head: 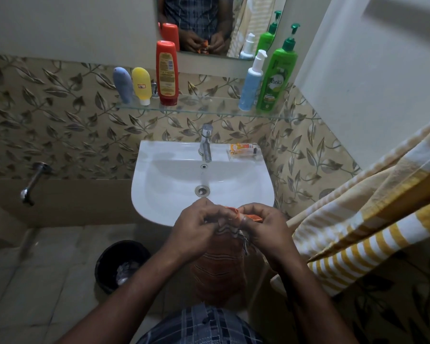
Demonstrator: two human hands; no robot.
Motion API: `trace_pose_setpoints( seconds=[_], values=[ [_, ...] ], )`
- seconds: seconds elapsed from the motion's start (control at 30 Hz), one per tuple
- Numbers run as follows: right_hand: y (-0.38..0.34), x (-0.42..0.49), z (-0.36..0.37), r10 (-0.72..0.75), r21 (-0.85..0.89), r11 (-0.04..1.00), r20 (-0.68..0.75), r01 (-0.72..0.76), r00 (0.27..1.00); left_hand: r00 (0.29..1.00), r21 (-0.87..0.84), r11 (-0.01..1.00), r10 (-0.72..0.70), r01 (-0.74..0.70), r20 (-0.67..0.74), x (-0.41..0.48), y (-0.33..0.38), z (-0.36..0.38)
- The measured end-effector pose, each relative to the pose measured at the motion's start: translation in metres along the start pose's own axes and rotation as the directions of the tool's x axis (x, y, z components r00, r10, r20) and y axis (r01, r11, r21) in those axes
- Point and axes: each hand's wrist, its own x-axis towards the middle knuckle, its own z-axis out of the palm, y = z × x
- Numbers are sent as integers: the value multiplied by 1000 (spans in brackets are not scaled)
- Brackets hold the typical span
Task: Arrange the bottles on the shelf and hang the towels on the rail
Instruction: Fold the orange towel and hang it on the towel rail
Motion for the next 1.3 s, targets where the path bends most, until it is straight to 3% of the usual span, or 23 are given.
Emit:
trace_pose_setpoints(
  seconds=[0.27,0.37,0.53,0.63,0.77,1.07,1.3],
  values=[
    [-3,-5,-10,-129,-102,988,-114,118,985,995,45,998,49,-45,-83,-3,-5,-6],
    [-5,-5,-10,-168,-169,974,-75,153,983,996,76,995,69,-64,-65,-3,-6,-7],
    [-14,-12,-8,-252,-252,935,24,250,967,981,267,948,188,-171,-38,-5,-6,-13],
    [-17,-13,-8,-283,-230,931,37,284,958,969,196,951,248,-239,-22,-5,-7,-18],
    [-18,-13,-8,-340,-253,911,-17,325,940,979,119,972,205,-203,-9,-6,-5,-17],
    [-17,-16,-4,-219,-82,974,-70,213,973,999,-158,987,12,-20,-52,-11,-2,-11],
    [-18,-17,0,-197,-66,979,-78,193,977,998,-112,993,32,-39,-63,-13,-2,-7]
  ],
)
